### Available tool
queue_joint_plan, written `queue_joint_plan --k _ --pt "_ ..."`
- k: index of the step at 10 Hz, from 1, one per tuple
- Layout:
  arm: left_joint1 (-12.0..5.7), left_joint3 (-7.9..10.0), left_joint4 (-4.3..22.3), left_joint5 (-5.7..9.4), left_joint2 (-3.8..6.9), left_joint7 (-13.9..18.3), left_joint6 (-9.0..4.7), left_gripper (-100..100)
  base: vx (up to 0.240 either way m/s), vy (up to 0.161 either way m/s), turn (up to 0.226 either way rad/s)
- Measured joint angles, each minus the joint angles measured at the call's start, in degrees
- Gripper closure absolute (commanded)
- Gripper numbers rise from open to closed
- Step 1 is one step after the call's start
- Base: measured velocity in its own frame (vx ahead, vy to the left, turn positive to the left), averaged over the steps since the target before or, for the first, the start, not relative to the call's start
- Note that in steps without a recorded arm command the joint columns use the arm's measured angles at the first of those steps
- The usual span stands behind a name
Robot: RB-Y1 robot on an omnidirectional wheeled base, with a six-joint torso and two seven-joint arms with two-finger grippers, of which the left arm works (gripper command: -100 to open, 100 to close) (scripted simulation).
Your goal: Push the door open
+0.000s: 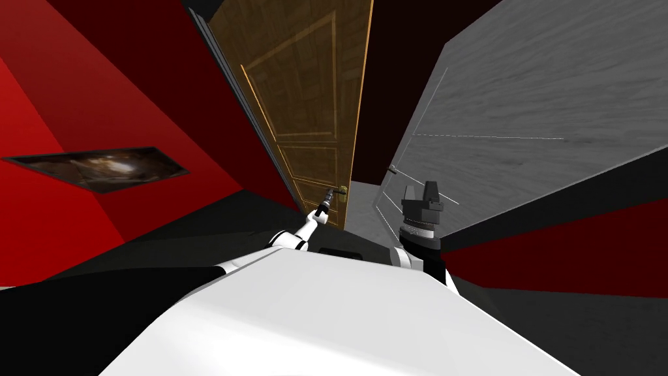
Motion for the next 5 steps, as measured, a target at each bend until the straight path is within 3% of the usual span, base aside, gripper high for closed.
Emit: queue_joint_plan --k 2,3,4,5 --pt "-0.04 0.25 0.4 0.06 -1.13 -0.13 -0.24 -100 0.191 -0.072 -0.018" --pt "-0.59 0.46 1.52 0.16 -2.05 -0.15 -0.83 -100 0.073 -0.023 0.005" --pt "-0.65 0.46 1.64 0.17 -2.2 -0.13 -1.03 100 -0.015 0.0 0.002" --pt "-0.61 0.45 1.56 0.16 -2.12 -0.14 -0.94 100 -0.027 0.008 -0.013"
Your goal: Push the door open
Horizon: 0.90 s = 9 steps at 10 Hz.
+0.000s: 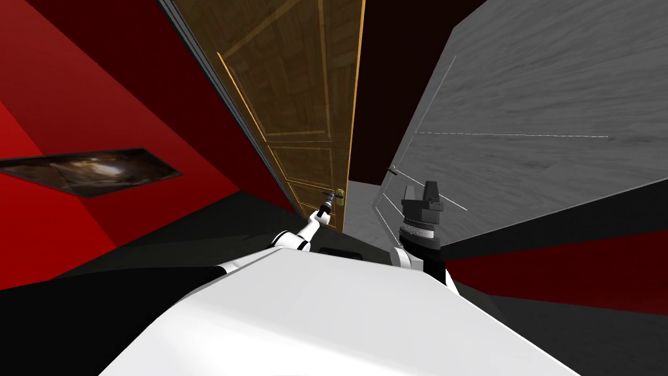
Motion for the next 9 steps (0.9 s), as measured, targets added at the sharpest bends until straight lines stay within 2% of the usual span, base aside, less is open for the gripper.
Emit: queue_joint_plan --k 4,6,7,8,9 --pt "0.03 -0.03 -0.01 0.0 0.0 0.02 0.14 100 -0.007 0.003 -0.002" --pt "0.65 0.15 -0.3 0.03 0.03 -0.19 0.39 100 0.12 -0.058 0.027" --pt "1.11 0.32 -0.79 0.07 0.11 -0.37 1.02 100 0.154 -0.084 0.036" --pt "-0.4 0.88 1.95 0.36 0.48 -0.38 -0.02 100 0.115 -0.075 0.017" --pt "-0.71 1.15 2.39 0.46 0.78 -0.36 -0.74 100 0.058 -0.034 -0.003"
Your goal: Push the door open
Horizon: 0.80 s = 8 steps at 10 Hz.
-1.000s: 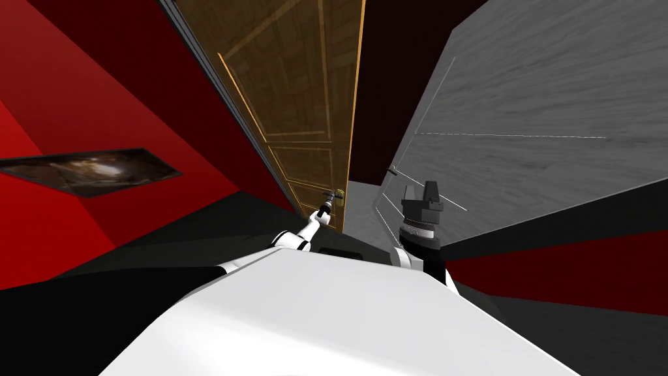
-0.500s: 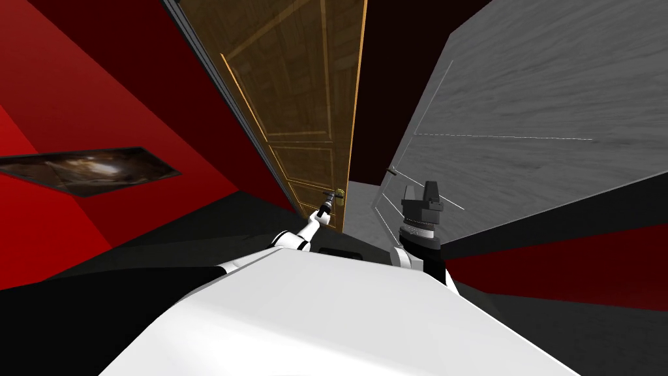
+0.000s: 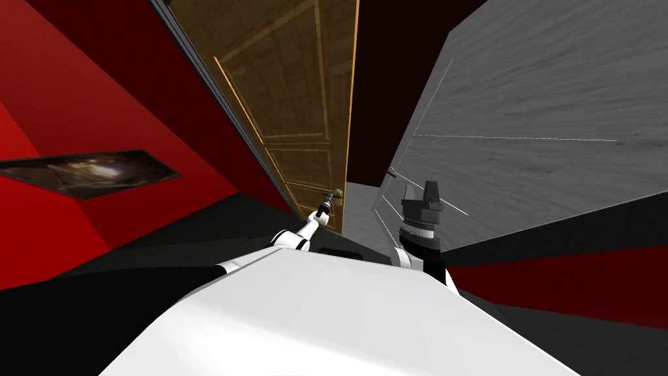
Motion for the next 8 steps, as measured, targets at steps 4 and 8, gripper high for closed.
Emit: queue_joint_plan --k 4,8 --pt "1.09 1.11 -2.18 0.31 0.91 -0.47 1.31 100 0.142 -0.112 0.054" --pt "0.66 2.93 -2.1 0.89 1.99 -1.17 1.43 100 0.12 -0.088 0.036"
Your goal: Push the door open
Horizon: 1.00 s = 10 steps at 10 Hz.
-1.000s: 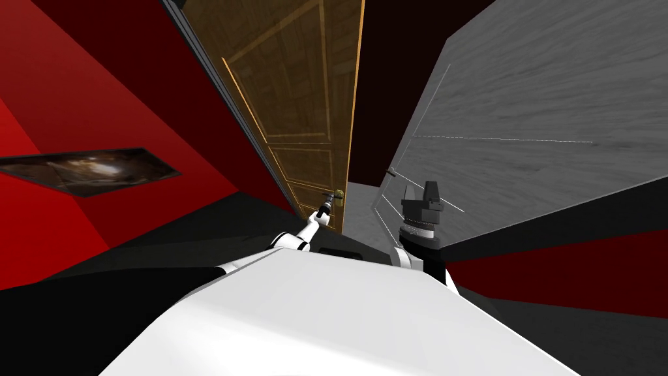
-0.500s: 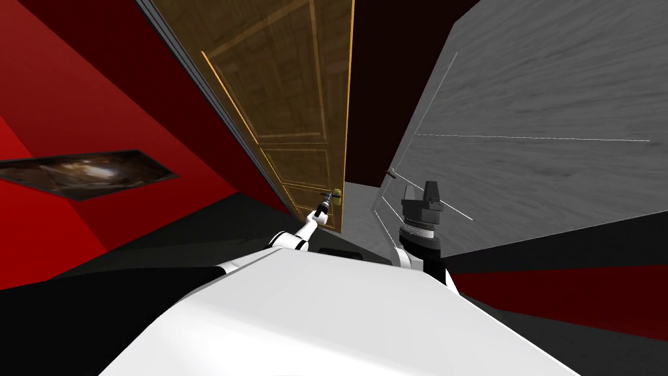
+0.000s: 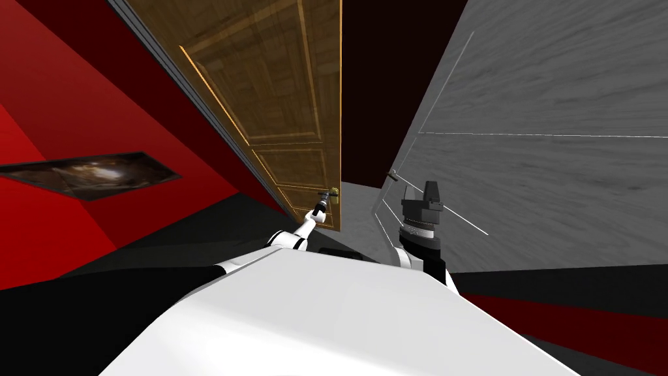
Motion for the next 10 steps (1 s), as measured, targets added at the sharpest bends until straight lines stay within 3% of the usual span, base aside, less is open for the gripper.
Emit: queue_joint_plan --k 1,2,3,6,8,10 --pt "0.71 0.15 -0.83 0.14 0.74 0.34 -0.12 100 0.145 -0.134 0.082" --pt "0.17 0.93 0.32 0.4 0.92 0.16 -0.28 100 0.166 -0.139 0.089" --pt "1.04 1.59 -0.99 0.56 0.95 -0.28 0.46 100 0.133 -0.144 0.088" --pt "1.2 3.2 -2.09 1.14 1.84 -0.63 1.64 100 0.119 -0.11 0.055" --pt "1.19 4.39 -2.01 1.51 2.26 -1.02 1.28 100 0.107 -0.14 0.073" --pt "0.08 5.89 0.56 2.03 2.62 -1.43 0.4 100 0.159 -0.13 0.076"
